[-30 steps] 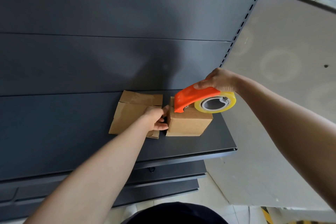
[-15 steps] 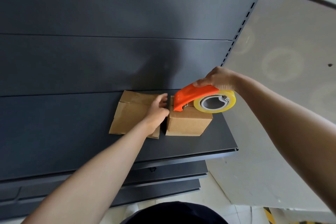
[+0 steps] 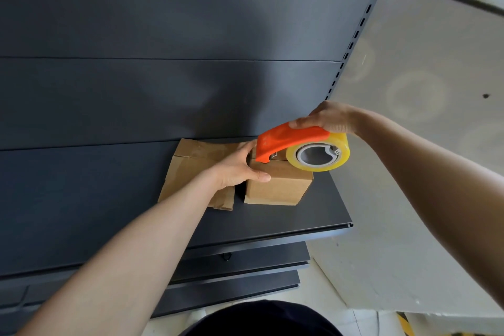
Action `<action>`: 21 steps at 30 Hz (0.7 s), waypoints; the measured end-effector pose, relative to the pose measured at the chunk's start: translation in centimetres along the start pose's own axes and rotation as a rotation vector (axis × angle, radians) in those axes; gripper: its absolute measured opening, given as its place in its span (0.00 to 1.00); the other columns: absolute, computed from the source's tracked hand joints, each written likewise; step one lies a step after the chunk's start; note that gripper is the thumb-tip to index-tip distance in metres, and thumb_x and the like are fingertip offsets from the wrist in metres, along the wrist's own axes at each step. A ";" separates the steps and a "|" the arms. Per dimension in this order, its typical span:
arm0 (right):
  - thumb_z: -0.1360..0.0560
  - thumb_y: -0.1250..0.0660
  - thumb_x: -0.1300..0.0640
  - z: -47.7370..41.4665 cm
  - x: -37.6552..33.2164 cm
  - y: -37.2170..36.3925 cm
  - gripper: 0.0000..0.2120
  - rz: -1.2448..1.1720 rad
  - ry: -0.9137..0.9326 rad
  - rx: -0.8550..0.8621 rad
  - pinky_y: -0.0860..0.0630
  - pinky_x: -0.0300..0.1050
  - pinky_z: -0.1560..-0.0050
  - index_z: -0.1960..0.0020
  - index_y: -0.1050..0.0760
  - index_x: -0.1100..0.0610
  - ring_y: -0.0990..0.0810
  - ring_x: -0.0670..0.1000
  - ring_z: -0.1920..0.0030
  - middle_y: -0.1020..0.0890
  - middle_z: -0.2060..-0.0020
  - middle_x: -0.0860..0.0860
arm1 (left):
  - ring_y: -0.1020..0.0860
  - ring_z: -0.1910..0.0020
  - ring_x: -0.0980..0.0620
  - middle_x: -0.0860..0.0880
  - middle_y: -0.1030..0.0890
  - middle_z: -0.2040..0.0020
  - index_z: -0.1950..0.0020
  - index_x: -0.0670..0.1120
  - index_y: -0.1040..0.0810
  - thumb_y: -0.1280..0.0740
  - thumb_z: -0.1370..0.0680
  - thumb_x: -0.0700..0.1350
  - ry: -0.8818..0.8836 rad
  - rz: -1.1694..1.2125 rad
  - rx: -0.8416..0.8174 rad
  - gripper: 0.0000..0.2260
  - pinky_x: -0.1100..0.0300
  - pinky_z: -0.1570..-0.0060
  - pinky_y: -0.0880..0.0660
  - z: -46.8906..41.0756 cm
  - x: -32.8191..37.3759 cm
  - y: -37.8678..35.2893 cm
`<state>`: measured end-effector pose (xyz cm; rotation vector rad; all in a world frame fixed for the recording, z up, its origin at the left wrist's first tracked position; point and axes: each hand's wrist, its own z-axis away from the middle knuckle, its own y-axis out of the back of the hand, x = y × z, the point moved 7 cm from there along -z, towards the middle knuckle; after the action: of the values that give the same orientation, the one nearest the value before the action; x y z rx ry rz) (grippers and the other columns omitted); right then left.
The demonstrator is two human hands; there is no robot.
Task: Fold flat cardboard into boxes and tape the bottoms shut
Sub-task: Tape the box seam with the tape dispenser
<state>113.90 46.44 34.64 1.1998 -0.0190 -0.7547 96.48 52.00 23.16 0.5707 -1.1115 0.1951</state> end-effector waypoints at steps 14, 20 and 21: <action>0.37 0.30 0.32 3.8 8.1 4.4 0.25 0.009 -0.076 0.003 0.26 0.51 0.42 0.57 0.20 0.53 0.20 0.57 0.51 0.17 0.55 0.54 | 0.40 0.27 0.49 0.54 0.41 0.26 0.24 0.54 0.42 0.22 0.32 0.45 0.023 -0.104 0.018 0.43 0.48 0.30 0.36 -0.5 0.1 0.7; 0.67 0.37 0.18 6.4 13.0 7.0 0.52 -0.024 -0.089 0.026 0.23 0.51 0.46 0.58 0.17 0.56 0.17 0.55 0.58 0.15 0.62 0.52 | 0.36 0.29 0.46 0.54 0.39 0.27 0.24 0.56 0.41 0.22 0.34 0.45 0.057 -0.090 0.006 0.43 0.45 0.32 0.33 -0.6 -0.1 0.5; 0.68 0.37 0.18 6.7 13.5 7.2 0.53 -0.024 -0.090 0.028 0.24 0.51 0.46 0.58 0.17 0.56 0.16 0.55 0.58 0.14 0.62 0.52 | 0.35 0.29 0.46 0.54 0.40 0.27 0.24 0.56 0.41 0.22 0.34 0.44 0.061 -0.092 0.004 0.43 0.45 0.32 0.32 -0.6 0.0 0.4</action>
<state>125.25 34.72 38.30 1.1937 -0.0901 -0.8312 96.81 52.67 23.09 0.6141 -1.0242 0.1339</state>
